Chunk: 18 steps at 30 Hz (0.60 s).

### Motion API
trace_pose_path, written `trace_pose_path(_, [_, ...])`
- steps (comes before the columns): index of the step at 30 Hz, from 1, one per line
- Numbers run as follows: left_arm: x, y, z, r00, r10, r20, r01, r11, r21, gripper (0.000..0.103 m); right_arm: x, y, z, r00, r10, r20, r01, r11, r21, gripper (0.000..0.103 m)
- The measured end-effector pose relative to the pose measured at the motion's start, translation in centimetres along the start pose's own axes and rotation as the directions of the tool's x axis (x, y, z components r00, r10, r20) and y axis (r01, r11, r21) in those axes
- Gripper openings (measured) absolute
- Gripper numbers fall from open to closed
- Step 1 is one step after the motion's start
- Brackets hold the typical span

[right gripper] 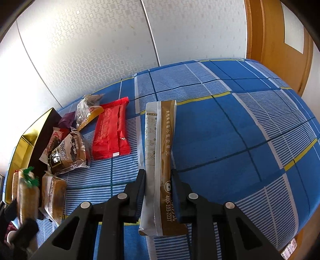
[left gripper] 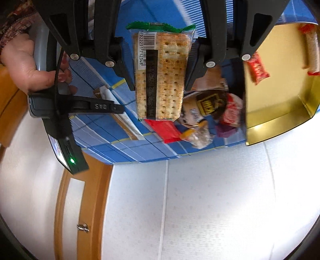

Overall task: Organize snacks
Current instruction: 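Carry the cracker pack into the tray with the left gripper and release it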

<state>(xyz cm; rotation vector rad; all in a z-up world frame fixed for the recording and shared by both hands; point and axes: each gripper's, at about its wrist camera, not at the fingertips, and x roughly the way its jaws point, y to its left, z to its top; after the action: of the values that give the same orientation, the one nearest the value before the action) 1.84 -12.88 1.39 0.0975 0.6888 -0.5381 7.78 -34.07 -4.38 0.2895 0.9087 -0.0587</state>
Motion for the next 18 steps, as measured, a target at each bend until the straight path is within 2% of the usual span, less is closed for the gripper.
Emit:
trace_pose_path(9, [-2.6,4.8,-0.2,0.996,0.078,0.044,-0.076,0.996,-0.055,0.047,-0.1,0.5,-0.2,1.000,0.028,-0.001,-0.028,1.000,0.002,0.023])
trace_pose_path(18, [-4.7,12.1,-1.5,0.976,0.213,0.054,-0.203,0.967,-0.155,0.047,-0.6,1.7,-0.4,0.999,0.048,0.017,-0.048,0.999,-0.011,0.023])
